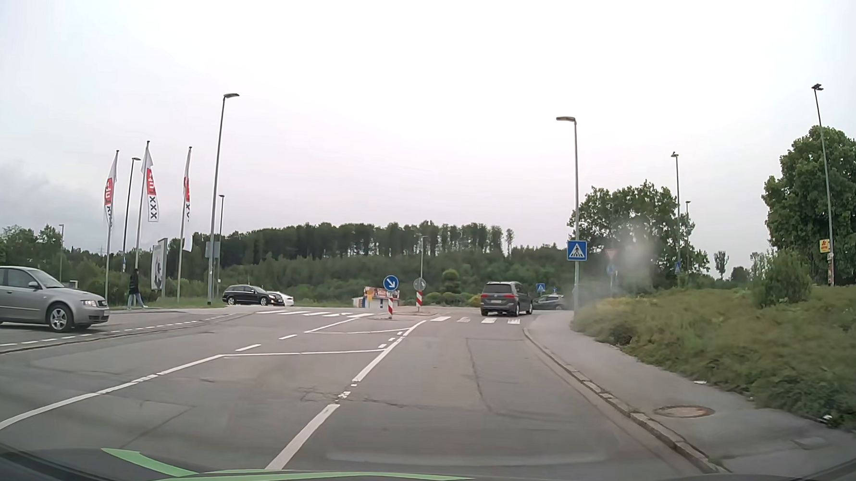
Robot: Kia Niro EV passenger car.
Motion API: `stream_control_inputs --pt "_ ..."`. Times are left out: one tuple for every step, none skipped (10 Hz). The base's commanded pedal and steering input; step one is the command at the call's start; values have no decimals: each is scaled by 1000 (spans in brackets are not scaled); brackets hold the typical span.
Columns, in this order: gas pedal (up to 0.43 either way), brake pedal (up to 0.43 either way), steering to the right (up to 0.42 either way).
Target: Follow the waypoints while adhering to traffic rules and regulations
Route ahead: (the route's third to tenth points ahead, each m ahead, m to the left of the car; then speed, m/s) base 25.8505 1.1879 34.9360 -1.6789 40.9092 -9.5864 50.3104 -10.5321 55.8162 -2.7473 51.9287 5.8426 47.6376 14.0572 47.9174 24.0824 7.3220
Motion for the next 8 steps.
stream_control_inputs --pt "150 0 35" --pt "150 0 32" --pt "150 0 30" --pt "150 0 29" --pt "138 0 27" --pt "130 0 26" --pt "8 0 26" --pt "0 0 26"
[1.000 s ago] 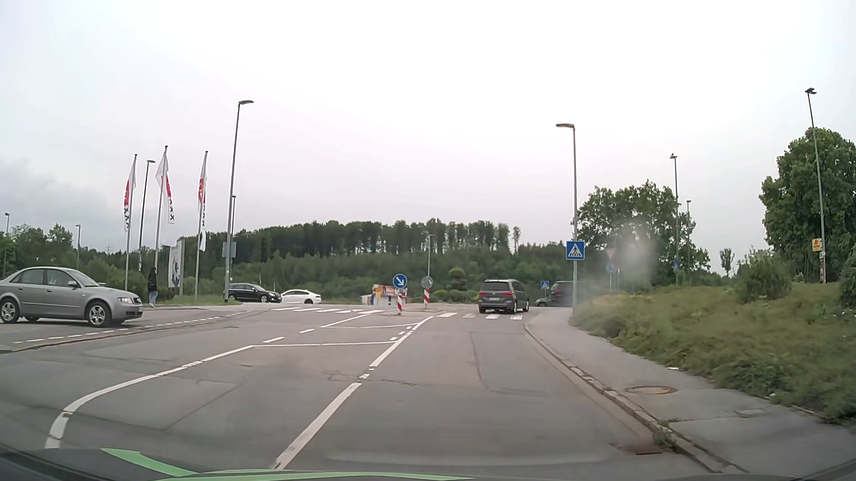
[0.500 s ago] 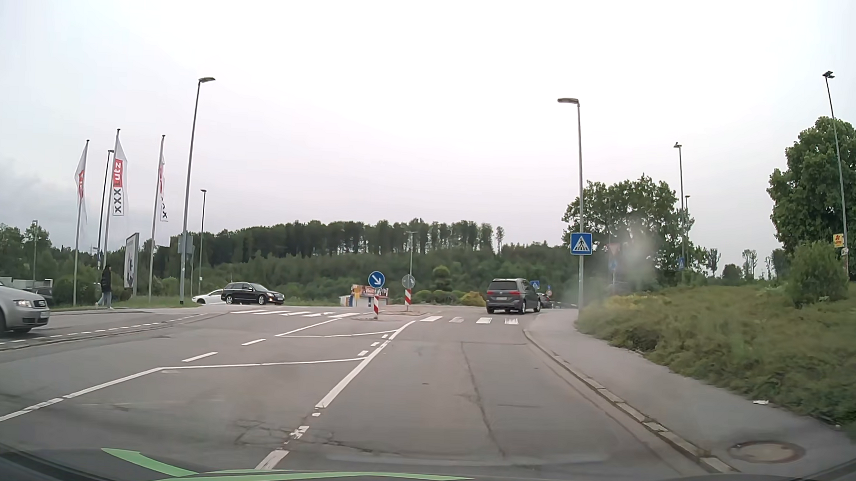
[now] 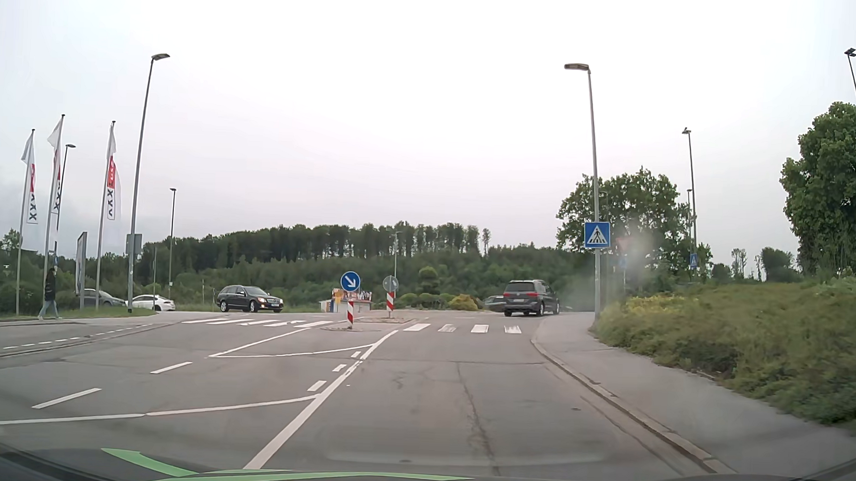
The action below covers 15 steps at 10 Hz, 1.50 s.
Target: Follow the waypoints while adhering to traffic rules and regulations
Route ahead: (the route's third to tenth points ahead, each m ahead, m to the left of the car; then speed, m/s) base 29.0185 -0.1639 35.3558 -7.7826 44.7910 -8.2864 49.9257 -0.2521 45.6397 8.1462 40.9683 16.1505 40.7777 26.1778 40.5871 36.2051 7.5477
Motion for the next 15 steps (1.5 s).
stream_control_inputs --pt "0 0 25" --pt "0 0 26" --pt "0 0 26" --pt "0 0 25" --pt "0 0 26" --pt "0 12 26" --pt "0 49 26" --pt "0 73 27" --pt "0 104 30" --pt "0 134 30" --pt "0 140 31" --pt "0 140 30" --pt "0 140 30" --pt "0 140 30" --pt "0 152 31"
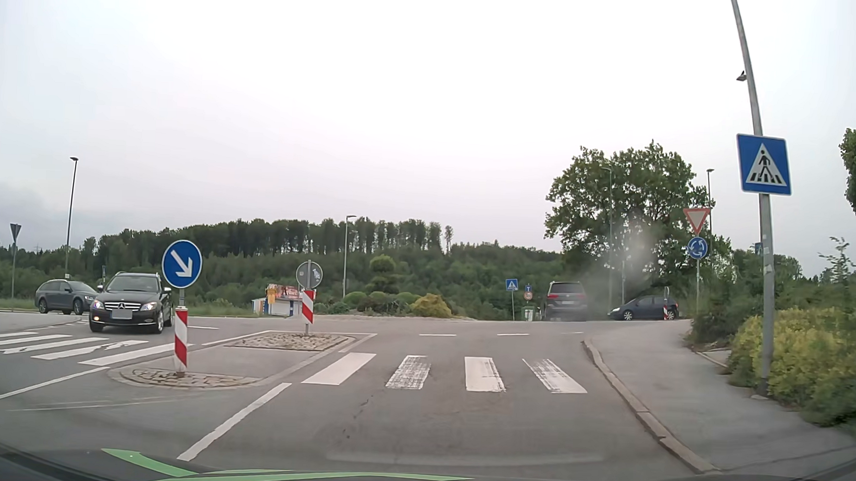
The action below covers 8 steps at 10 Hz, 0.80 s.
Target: Follow the waypoints while adhering to traffic rules and regulations
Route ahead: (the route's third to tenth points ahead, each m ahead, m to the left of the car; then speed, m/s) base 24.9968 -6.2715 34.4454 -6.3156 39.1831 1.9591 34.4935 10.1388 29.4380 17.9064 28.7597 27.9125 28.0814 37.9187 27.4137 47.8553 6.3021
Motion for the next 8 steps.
stream_control_inputs --pt "0 165 35" --pt "0 165 39" --pt "0 165 39" --pt "0 165 40" --pt "0 171 44" --pt "0 171 52" --pt "0 171 53" --pt "0 171 53"
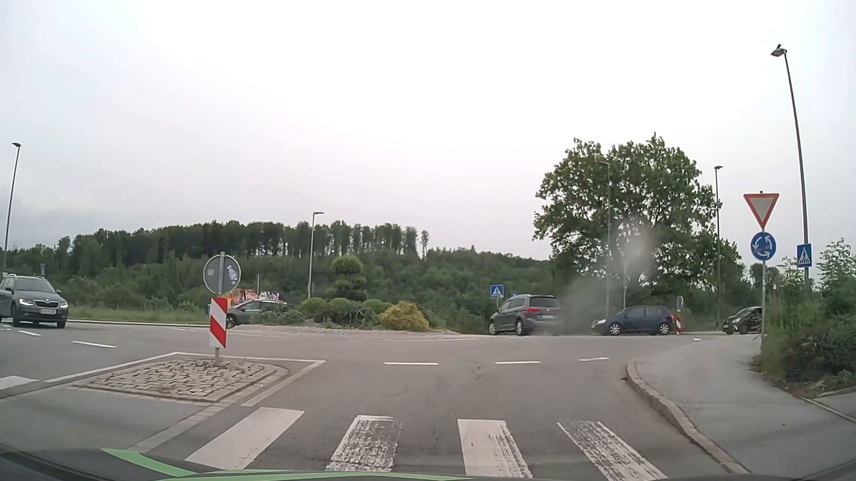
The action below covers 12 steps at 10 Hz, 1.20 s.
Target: Follow the waypoints while adhering to traffic rules and regulations
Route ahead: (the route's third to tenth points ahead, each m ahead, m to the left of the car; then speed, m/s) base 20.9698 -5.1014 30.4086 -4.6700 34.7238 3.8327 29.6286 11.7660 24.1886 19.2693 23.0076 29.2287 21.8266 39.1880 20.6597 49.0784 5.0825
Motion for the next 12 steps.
stream_control_inputs --pt "0 171 53" --pt "0 171 53" --pt "0 177 54" --pt "0 177 54" --pt "0 183 57" --pt "0 195 61" --pt "0 195 65" --pt "0 201 66" --pt "0 213 66" --pt "0 213 69" --pt "0 220 71" --pt "0 232 74"
